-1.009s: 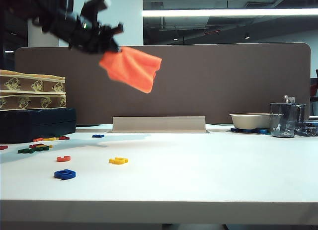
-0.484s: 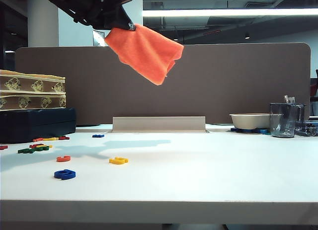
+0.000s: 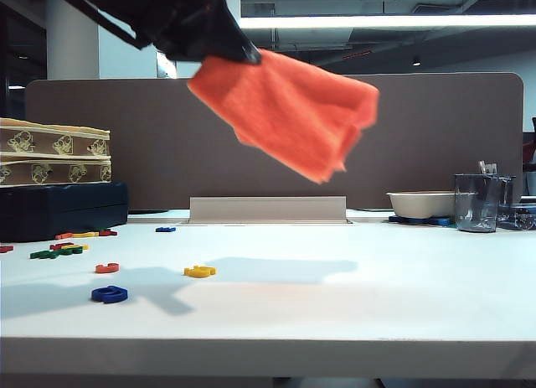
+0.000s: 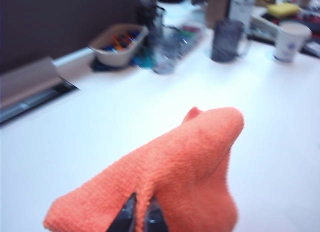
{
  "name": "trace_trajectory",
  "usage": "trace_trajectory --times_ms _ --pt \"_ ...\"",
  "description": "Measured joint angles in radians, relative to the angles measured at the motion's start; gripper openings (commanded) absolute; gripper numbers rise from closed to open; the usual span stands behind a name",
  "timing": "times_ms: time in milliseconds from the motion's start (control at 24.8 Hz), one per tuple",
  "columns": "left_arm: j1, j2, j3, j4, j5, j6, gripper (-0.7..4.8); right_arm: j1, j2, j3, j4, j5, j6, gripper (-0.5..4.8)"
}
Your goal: Use an orange cloth to wipe the letter magnets on the table away for a distance.
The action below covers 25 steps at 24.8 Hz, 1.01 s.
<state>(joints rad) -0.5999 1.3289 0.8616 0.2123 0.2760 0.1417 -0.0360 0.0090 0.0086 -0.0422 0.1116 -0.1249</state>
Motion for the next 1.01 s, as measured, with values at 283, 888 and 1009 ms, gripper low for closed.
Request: trace_trajectory --times_ms 283,888,1009 --pt "-0.132 -0.026 -0.237 0.025 -0.07 -0.014 -0.06 0.0 0.0 0.0 0.0 0.0 0.0 -0.01" --pt "-0.045 -0.025 -0.528 0.146 -0.19 -0.071 -0.06 0.0 0.0 0.0 0.0 0.0 0.0 -0.01" --pt "0.081 -0.025 -0.546 0.156 -0.187 -0.069 -0.06 0.0 0.0 0.0 0.0 0.0 0.0 -0.01"
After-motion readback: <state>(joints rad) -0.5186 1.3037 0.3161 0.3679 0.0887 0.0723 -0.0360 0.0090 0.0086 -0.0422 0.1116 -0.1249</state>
